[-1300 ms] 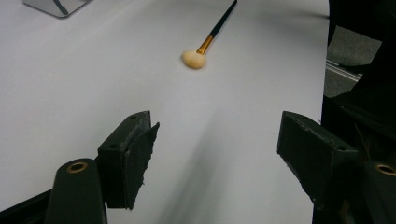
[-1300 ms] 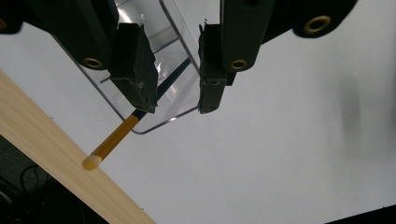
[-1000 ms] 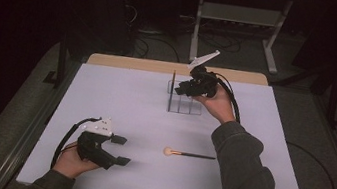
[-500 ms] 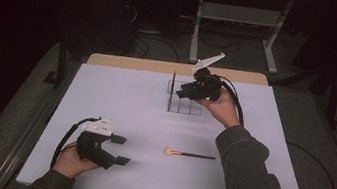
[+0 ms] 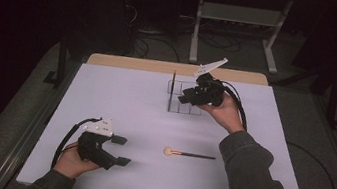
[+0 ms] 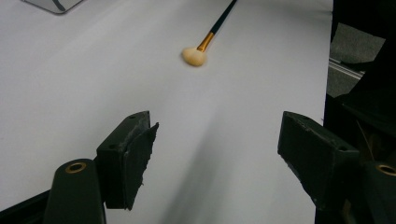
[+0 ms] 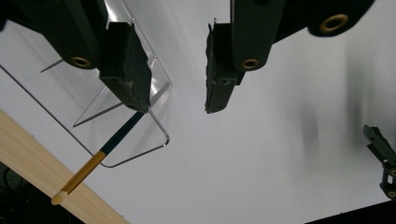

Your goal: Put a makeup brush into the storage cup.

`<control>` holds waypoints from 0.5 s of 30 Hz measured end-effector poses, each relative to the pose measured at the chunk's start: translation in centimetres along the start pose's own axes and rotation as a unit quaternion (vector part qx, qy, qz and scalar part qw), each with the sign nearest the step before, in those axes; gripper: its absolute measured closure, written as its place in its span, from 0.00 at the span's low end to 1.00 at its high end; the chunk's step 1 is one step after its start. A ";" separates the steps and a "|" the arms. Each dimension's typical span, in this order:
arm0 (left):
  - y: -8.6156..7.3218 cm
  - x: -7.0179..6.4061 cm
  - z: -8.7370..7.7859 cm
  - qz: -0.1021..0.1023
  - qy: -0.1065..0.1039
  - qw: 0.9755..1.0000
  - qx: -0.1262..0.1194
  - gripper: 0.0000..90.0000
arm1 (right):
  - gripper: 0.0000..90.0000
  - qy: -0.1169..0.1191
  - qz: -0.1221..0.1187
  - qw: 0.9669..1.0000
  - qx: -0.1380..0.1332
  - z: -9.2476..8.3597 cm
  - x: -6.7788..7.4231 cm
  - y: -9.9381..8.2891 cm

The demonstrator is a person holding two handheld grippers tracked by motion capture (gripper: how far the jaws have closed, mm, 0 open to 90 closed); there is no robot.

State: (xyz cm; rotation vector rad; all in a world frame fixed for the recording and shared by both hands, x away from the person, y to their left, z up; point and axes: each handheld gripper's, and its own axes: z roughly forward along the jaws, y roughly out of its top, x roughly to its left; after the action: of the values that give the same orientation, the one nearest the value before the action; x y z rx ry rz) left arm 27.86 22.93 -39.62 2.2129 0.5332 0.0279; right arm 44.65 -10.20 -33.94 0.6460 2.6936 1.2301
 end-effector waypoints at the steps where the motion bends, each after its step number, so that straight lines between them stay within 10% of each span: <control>1: 0.0 0.0 0.0 -0.001 -0.001 1.000 0.000 0.29 | 0.66 0.000 0.012 1.000 0.001 -0.1 0.3 0.0; 15: -0.1 0.1 0.0 -0.005 0.004 1.000 -0.001 0.28 | 0.62 0.006 0.007 1.000 0.001 -0.4 0.9 -1.2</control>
State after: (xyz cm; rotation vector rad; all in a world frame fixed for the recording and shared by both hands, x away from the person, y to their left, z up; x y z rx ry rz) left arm 27.91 23.03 -39.69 2.2079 0.5499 0.0327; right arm 43.36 -10.80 -34.56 0.6603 2.7053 1.2373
